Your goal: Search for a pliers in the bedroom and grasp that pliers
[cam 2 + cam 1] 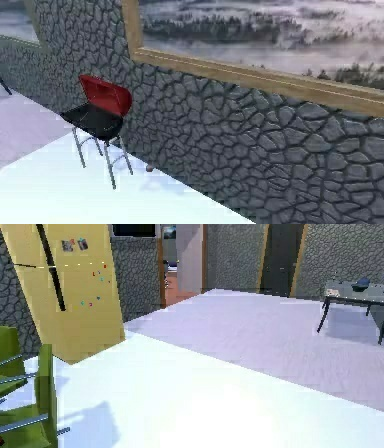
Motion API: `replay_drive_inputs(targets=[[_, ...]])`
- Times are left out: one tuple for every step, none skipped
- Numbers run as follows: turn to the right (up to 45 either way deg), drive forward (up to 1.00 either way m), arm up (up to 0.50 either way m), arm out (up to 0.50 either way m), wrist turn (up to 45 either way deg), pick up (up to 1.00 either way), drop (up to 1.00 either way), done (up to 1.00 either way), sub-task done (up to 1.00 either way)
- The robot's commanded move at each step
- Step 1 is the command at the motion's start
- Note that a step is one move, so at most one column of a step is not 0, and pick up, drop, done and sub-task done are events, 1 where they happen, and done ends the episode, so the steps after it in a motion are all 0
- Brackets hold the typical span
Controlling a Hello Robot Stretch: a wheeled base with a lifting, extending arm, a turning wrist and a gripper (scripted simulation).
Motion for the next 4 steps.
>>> replay_drive_inputs(targets=[[0.0,1.00,0.00,0.00,0.0,0.00,0.00,0.00,0.00],[0.0,1.00,0.00,0.00,0.0,0.00,0.00,0.00,0.00],[0.0,1.00,0.00,0.00,0.0,0.00,0.00,0.00,0.00],[-3.0,0.00,0.00,0.00,0.0,0.00,0.00,0.00,0.00]])
